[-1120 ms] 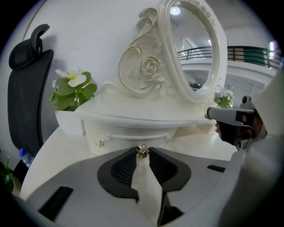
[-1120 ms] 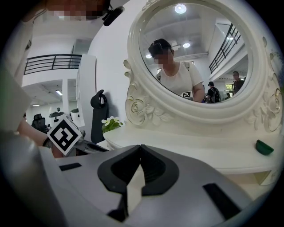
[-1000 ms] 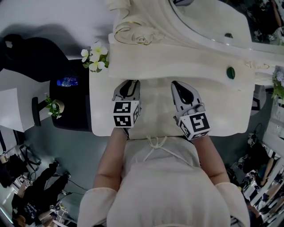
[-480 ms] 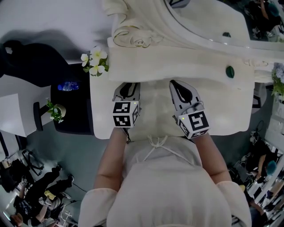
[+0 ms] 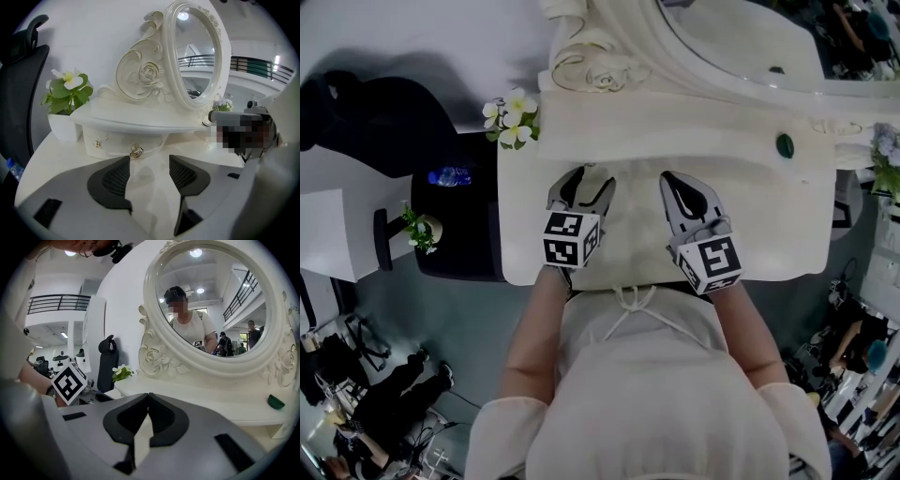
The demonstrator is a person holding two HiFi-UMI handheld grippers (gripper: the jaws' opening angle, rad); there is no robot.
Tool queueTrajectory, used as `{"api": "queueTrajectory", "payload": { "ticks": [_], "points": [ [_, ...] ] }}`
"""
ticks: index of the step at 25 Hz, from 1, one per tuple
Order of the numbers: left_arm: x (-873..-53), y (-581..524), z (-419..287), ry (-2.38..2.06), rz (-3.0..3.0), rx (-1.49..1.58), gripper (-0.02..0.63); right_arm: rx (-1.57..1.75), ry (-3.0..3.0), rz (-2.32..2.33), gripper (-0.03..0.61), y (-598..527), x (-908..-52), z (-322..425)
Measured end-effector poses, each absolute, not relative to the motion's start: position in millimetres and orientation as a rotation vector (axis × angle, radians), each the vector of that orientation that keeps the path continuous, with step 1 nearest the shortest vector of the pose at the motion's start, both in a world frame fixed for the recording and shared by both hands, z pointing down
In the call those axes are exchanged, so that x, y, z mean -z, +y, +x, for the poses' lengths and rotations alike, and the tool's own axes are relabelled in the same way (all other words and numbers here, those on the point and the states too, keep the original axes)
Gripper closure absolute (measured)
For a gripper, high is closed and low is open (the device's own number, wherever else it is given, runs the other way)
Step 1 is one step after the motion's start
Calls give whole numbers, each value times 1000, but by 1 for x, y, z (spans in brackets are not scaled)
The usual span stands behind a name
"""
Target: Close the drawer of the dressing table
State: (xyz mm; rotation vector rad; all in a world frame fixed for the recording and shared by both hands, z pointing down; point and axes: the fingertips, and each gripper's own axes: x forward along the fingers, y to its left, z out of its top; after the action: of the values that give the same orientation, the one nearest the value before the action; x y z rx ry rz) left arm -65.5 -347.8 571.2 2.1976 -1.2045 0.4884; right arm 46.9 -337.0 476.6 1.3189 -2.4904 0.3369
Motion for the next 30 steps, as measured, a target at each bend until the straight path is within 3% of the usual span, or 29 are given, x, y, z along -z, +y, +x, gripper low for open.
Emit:
{"api": "queueTrajectory", "payload": {
  "ticks": [14, 22, 30],
  "points": [
    [-470, -325, -79, -1378, 2421, -392, 356, -225, -2549, 1339, 572, -311, -434, 45],
    [-377, -309, -75, -1478, 2606, -216, 491, -92, -2601, 1368, 572, -292, -391, 53],
    [-321, -285, -62, -1461, 2744, -100, 565, -17, -2653, 1378, 572, -271, -363, 66]
  ]
}}
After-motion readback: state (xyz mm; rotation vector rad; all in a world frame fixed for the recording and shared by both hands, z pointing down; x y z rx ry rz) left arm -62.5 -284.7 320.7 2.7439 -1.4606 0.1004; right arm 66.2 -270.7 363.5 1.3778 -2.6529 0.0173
